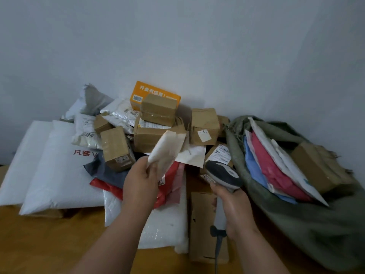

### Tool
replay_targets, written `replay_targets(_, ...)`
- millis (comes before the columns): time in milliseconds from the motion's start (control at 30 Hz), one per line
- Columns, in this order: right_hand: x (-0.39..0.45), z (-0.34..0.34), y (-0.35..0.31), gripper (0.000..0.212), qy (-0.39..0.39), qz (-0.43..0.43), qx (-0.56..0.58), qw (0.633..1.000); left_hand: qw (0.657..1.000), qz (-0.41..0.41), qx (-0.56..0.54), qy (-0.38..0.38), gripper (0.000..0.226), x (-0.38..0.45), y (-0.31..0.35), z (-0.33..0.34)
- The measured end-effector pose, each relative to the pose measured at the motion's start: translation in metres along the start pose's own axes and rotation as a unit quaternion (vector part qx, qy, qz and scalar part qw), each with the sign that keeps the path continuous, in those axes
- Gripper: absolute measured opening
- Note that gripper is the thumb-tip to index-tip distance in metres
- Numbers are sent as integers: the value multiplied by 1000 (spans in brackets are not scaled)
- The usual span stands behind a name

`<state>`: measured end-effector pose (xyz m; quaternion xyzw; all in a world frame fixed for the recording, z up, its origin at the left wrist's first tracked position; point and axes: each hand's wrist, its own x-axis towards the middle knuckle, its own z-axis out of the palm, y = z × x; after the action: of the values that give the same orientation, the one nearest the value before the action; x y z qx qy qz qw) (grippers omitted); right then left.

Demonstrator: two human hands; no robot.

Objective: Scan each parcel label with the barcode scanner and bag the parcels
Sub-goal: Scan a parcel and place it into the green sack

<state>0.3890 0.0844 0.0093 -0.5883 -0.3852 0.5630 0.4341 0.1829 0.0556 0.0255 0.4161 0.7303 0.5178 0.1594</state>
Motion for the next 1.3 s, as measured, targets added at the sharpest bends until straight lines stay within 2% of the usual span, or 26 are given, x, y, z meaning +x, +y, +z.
replay_targets(67,-5,-8,-3,20,3,-7,2,1000,989,-90,-117,25,17,-1,14,-1)
replay_targets(167,-12,-19,-7,21,-6,-11,4,1000,926,-233,-292,51,7,-4,24,-2)
replay_targets(267,-19,-28,-12,25,-27,-8,3,1000,871,-293,-394,33,24,-12,26,0)
replay_targets(333,-24,-32,-17,25,-46,-9,3,999,832,-317,-456,16,23,-17,27,3)
replay_targets(400,-28,-34,-21,25,-61,-13,0,998,814,-331,-477,9,21,-21,28,5)
replay_targets(567,-37,-30,-33,23,-91,-37,-23,995,795,-354,-491,-34,25,-20,28,5)
replay_targets(700,-43,-22,-40,19,-100,-37,-4,994,782,-342,-518,-54,25,-19,27,5)
replay_targets(900,-54,-12,-49,12,-116,50,134,983,777,-334,-526,-92,32,-21,14,-1)
replay_targets(1033,-61,-4,-58,32,-145,100,212,961,776,-332,-526,-107,36,-25,7,-4)
replay_targets(1300,-72,10,-57,24,-174,136,248,943,772,-324,-535,-113,34,-30,0,-13)
